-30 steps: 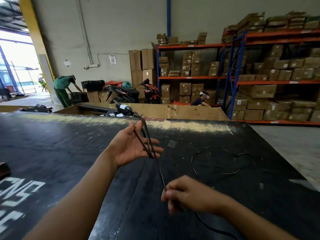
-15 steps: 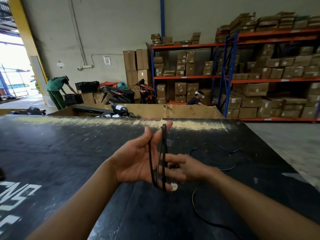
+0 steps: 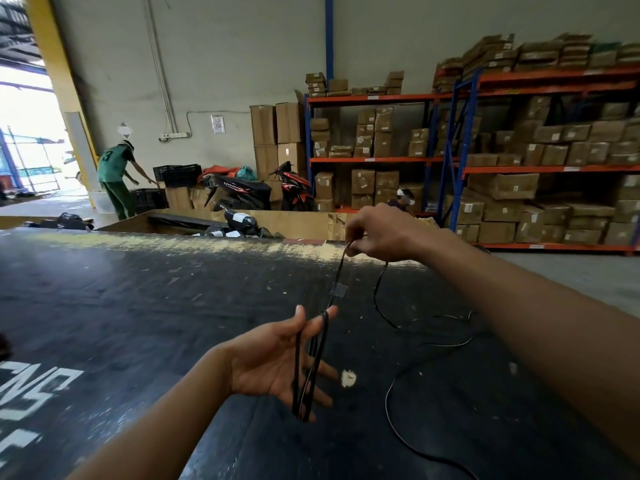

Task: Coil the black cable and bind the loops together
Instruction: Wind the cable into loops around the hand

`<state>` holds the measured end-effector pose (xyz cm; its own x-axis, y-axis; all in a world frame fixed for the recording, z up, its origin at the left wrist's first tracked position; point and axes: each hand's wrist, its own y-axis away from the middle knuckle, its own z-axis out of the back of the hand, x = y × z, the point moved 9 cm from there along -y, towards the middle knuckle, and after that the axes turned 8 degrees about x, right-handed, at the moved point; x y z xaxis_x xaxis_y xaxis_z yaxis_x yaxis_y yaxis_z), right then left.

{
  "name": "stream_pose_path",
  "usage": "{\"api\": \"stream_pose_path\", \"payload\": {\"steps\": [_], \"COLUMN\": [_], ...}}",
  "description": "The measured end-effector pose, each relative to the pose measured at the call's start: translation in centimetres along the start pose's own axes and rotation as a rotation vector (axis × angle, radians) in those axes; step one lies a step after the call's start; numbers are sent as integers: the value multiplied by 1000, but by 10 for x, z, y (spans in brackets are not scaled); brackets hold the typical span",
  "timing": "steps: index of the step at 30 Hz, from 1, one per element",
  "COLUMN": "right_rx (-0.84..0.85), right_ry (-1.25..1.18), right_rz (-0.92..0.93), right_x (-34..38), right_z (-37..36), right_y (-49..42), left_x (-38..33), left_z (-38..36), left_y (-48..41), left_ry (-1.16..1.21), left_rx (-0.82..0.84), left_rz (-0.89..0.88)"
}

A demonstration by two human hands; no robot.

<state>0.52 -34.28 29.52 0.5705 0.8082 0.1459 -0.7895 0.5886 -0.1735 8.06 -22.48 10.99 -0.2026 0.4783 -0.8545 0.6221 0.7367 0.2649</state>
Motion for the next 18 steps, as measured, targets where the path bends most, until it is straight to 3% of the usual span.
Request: {"api": "stream_pose_path", "payload": {"steps": [9,18], "right_rx": [4,219], "right_ry": [-183,-568], "right_rz": [18,-23], "right_x": [35,61], "right_z": [-7,-111], "right_y": [28,77], "left_x": [-24,-69], "left_z": [64,73], "left_y": [11,17], "left_ry": [98,185], "left_rx": [-267,-256], "left_rz": [-164,-371]}}
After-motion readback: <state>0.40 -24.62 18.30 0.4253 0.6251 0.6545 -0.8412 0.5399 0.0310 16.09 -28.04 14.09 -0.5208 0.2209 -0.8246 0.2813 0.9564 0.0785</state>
